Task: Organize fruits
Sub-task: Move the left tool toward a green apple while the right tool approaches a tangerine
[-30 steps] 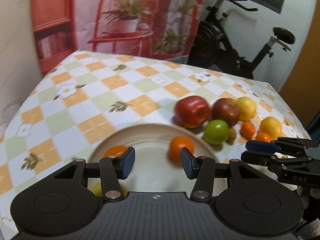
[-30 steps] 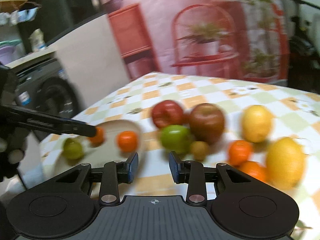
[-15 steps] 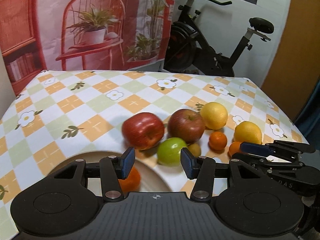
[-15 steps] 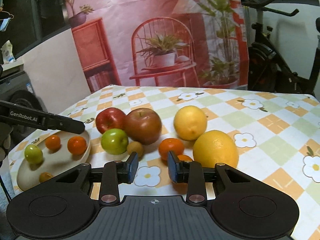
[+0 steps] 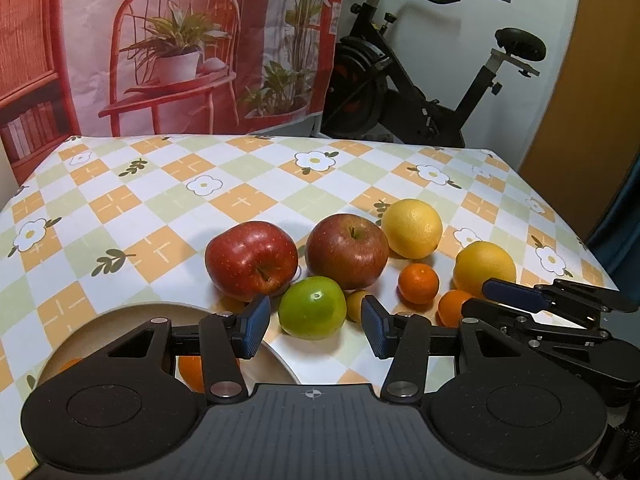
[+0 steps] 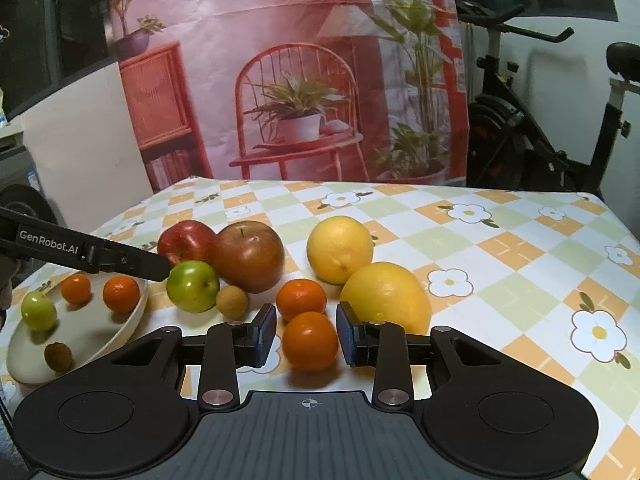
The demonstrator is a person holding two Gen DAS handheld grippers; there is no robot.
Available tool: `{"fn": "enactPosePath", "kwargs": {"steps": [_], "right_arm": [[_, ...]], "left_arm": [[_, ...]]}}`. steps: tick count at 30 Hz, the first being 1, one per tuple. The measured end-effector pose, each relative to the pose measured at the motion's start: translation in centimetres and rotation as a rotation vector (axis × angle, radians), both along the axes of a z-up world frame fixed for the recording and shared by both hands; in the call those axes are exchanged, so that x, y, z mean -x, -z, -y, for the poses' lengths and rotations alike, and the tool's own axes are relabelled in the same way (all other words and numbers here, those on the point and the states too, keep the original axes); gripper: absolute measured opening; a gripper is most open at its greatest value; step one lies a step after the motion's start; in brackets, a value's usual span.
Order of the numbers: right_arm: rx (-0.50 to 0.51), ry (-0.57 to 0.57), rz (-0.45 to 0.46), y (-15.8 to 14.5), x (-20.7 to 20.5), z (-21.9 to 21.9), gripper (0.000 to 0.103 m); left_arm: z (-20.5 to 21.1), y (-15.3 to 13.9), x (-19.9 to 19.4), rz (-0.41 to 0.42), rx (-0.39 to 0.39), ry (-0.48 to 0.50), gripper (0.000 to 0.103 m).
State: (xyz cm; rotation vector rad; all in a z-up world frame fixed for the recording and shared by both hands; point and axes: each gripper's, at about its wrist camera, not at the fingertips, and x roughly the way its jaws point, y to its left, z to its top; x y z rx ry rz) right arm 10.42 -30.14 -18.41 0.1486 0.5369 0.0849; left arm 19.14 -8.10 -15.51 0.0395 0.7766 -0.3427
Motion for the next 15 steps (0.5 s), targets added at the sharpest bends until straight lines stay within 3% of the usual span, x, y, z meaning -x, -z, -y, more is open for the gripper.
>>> {"fn": "enactPosePath", "kwargs": {"steps": [15], "right_arm": [[0.089,-0.009,-0.073,1.2,-2.3,-2.1,0.037]], "left_arm": [[-0.2,0.3,0.6,0.02,0.003,-0.045,0.056]]}}
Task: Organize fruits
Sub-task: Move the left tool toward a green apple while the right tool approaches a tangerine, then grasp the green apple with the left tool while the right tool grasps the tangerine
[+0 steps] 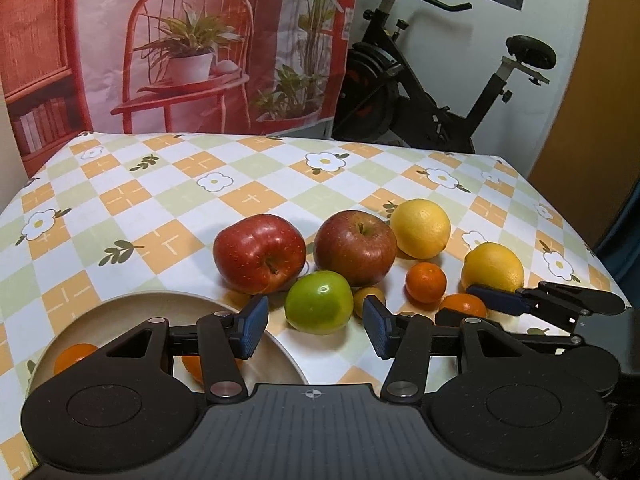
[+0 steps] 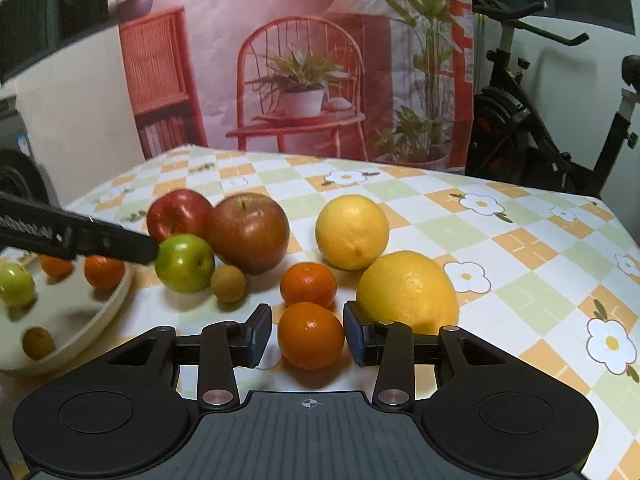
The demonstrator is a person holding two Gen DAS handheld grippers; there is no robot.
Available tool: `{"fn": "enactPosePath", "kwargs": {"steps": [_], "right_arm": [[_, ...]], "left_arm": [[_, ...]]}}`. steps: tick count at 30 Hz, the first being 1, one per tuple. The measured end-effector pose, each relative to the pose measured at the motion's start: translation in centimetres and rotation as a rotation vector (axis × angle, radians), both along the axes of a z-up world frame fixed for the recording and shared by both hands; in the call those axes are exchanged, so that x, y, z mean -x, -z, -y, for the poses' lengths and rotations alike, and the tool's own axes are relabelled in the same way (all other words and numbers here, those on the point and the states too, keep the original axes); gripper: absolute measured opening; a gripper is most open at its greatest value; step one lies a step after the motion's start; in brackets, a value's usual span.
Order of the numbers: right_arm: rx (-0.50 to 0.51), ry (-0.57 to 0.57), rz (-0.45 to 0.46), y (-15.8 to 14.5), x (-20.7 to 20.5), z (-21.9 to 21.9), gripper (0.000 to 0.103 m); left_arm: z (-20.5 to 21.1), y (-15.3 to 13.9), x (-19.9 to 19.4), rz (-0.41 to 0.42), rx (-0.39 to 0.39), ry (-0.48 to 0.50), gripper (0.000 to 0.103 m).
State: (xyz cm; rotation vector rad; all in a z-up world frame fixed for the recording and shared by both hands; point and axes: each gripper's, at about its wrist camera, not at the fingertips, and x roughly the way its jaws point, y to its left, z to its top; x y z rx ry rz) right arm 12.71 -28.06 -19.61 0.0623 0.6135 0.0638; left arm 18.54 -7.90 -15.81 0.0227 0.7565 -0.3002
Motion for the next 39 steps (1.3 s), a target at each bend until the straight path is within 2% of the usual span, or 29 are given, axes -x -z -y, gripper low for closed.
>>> {"fn": "enactPosePath", "kwargs": {"steps": [7,12,14,18,20,23,28,31,32,39], "right_arm": [[0.075,-0.04,0.012,0.5,0.5,-1.6,0.035],[0.04,-0.04,0.011,0.5,0.5,-1.0,0.032],[0.031,-0.042,0.01,0.5,0.5,-0.8,0.032],[0.019,-0.045,0.007,0.5,0.5,-0.5,0.032],[0.011,-0.046,0.006,0.5,0.6,-0.3,0.032],[-0.005,-0.049,0.002,0.5,0.6,-0.1,0.032],[-0.017,-0.05,0.001,0.5,0.5,0.2,0.032],[-0.021,-0.05,0.0,0.5,0.5,0.3,0.032],[-0.023,-0.051,0.0,0.5,0.5,0.3,0.032],[-0.029,-0.051,-0.001,0.5,0.5,0.4,0.032]], "left_arm": [[-0.1,0.2,0.6,0.013,-0.001,-0.019,0.057],[0.0,0.2,0.9,0.02,-0.007,-0.016,0.059],[-0.1,0.2,0.9,0.016,0.0,-0.023,0.067],[-0.3,0.1,1.1,0.022,0.017,-0.032,0.074],[-0.4,0.0,1.2,0.023,0.026,-0.035,0.081],[-0.3,-0.2,1.4,0.04,0.022,-0.038,0.083],[-0.5,-0.2,1.5,0.056,0.007,-0.048,0.083],[-0.3,-0.3,1.7,0.086,-0.02,-0.028,0.074],[-0.2,-0.3,1.6,0.085,-0.021,-0.016,0.071],[0.5,0.1,0.4,0.038,-0.02,0.034,0.062]]}}
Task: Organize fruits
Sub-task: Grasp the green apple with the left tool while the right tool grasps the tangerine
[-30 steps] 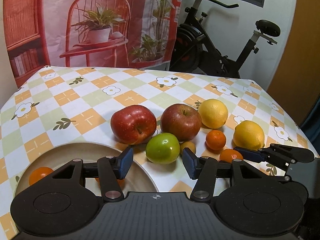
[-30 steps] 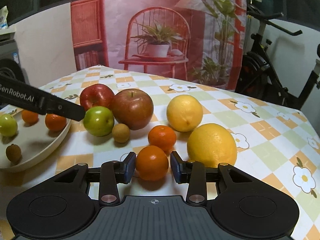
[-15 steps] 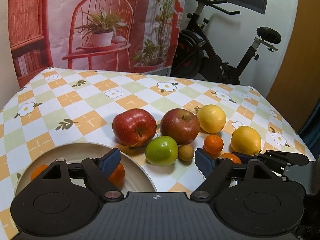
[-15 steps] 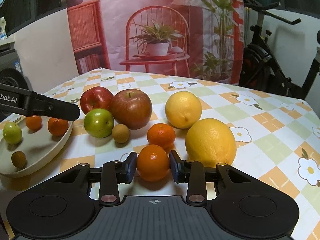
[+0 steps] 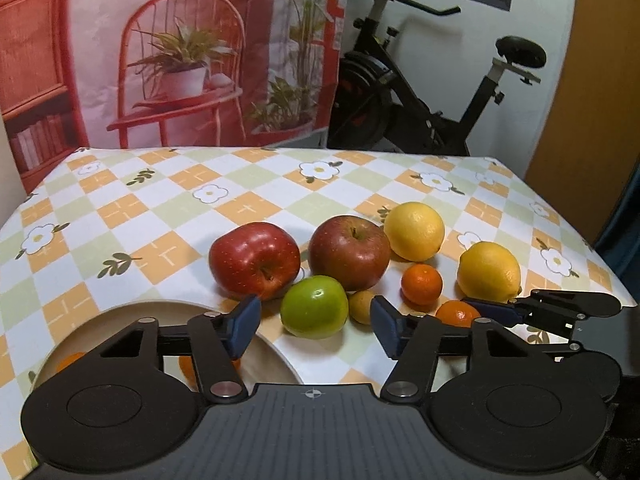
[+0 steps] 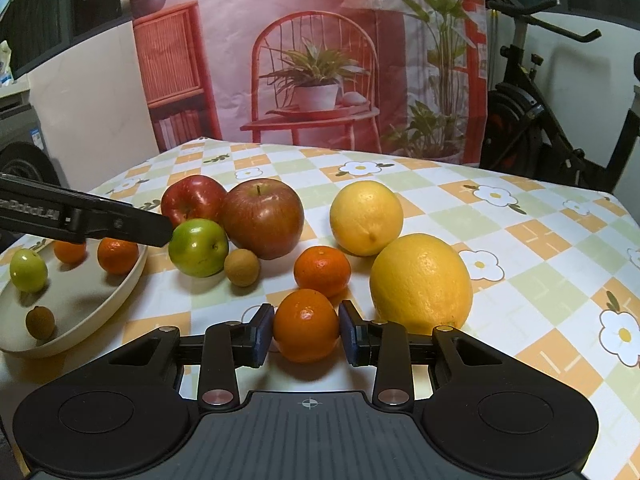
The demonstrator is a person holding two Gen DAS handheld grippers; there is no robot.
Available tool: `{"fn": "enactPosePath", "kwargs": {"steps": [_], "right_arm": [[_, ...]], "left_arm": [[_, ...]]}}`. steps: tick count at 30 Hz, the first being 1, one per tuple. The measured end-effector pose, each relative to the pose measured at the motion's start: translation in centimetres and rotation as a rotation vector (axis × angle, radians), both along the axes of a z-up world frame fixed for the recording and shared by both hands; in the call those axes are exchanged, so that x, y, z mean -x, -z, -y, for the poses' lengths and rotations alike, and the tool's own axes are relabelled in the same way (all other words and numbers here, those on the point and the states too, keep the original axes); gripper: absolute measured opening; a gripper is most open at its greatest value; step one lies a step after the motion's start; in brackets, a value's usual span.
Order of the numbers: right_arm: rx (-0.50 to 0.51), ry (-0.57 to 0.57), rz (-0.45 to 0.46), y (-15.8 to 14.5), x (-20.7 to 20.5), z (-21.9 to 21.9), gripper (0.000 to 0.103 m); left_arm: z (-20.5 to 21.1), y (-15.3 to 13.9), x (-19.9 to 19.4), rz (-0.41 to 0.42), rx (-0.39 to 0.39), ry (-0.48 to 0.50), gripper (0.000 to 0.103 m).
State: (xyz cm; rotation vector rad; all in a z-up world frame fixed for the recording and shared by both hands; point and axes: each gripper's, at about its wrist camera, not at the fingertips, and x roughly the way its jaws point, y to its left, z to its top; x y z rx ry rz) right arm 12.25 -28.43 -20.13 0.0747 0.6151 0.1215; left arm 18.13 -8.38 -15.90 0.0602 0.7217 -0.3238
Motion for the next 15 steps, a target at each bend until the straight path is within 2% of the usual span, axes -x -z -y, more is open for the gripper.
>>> {"fn": "enactPosePath", "kwargs": {"steps": [4,15], "right_arm": [[-0.002,0.001,0.0,0.0,0.0,0.0,0.032],[-0.013,0.001,-0.001,0.1,-0.1,0.0,0.032]], "left_arm": [[0.2,0.4,-1.2,-0.033,0.005,-0.002,0.062],[0.8,1.7,-3.8,-0.114,0.016,-0.023,0.054]]}}
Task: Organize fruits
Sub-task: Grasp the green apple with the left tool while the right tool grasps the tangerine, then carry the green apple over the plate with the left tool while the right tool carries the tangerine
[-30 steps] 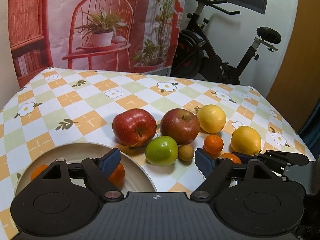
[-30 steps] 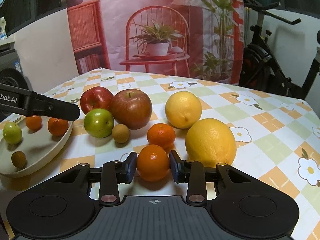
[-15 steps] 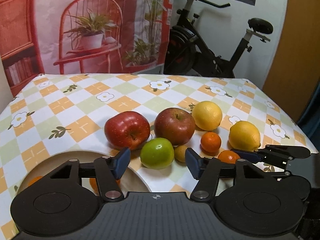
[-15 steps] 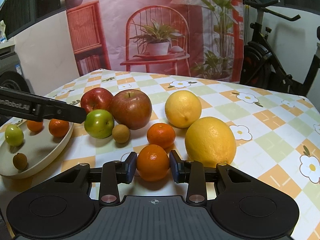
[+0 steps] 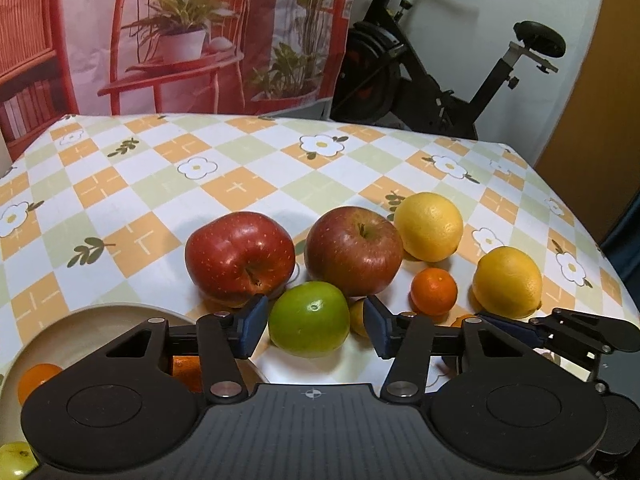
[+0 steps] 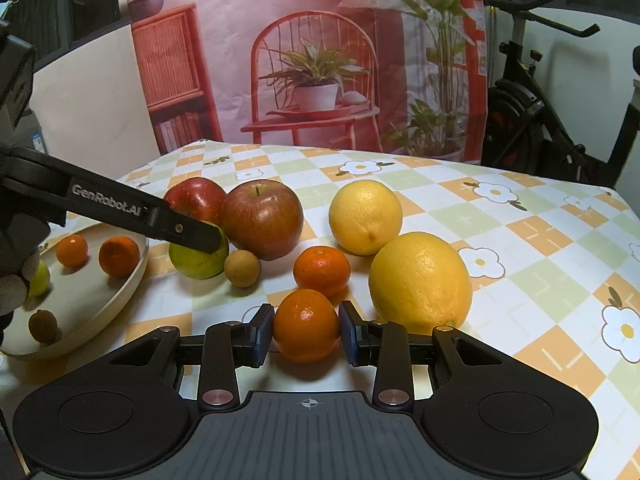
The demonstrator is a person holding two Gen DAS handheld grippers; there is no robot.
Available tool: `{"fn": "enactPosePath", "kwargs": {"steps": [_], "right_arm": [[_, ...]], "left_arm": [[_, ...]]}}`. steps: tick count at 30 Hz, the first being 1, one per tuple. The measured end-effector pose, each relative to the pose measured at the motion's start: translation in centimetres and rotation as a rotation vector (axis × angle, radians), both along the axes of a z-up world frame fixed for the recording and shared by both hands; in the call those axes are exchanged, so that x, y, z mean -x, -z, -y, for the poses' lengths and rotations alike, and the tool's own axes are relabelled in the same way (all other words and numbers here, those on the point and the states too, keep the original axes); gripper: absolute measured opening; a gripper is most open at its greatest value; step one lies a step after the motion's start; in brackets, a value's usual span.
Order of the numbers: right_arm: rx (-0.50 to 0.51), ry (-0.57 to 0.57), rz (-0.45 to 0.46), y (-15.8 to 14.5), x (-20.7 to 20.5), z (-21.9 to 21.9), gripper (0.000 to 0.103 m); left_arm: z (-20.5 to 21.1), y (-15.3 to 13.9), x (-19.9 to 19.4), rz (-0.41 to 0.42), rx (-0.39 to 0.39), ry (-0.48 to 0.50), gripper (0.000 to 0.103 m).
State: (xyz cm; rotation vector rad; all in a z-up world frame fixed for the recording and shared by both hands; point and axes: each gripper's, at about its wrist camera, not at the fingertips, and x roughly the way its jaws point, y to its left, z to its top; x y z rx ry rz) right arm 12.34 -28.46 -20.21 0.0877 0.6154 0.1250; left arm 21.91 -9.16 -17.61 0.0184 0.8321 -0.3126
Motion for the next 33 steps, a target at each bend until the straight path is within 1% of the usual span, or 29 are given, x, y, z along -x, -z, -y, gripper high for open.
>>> {"fn": "enactPosePath", "kwargs": {"steps": [4,7,13,19,22,25,33], "right_arm": [[0.0,-0.001,0.0,0.0,0.0,0.0,0.032],[-0.002,-0.001,0.0,0.0,0.0,0.0,0.032],[-0.002,-0.002,0.0,0.0,0.0,0.0,0.032],[-0.004,-0.002,0.0,0.0,0.0,0.1,0.032],[-0.006,-0.006,-0.001,0.1,0.0,0.0,0.032],[-0.008,-0.006,-0.002,0.1,0.0,-0.2,0.032],[-0.009,-0.006,-0.002,0.1,0.0,-0.1,0.032]], "left_arm": [[-0.1,0.3,-0.3,-0.01,-0.011,-0.012,0.05],[-0.3,0.5,-0.5,-0.013,-0.015,-0.022,0.05],[-0.5,0.5,-0.4,0.0,-0.005,-0.014,0.05],[-0.8,0.4,0.6,-0.006,0.005,-0.011,0.05],[-0.9,0.2,1.6,0.016,0.018,-0.008,0.049],[-0.5,0.0,2.2,0.032,0.011,0.012,0.049],[-0.3,0.0,3.1,0.04,0.015,0.034,0.048]]}}
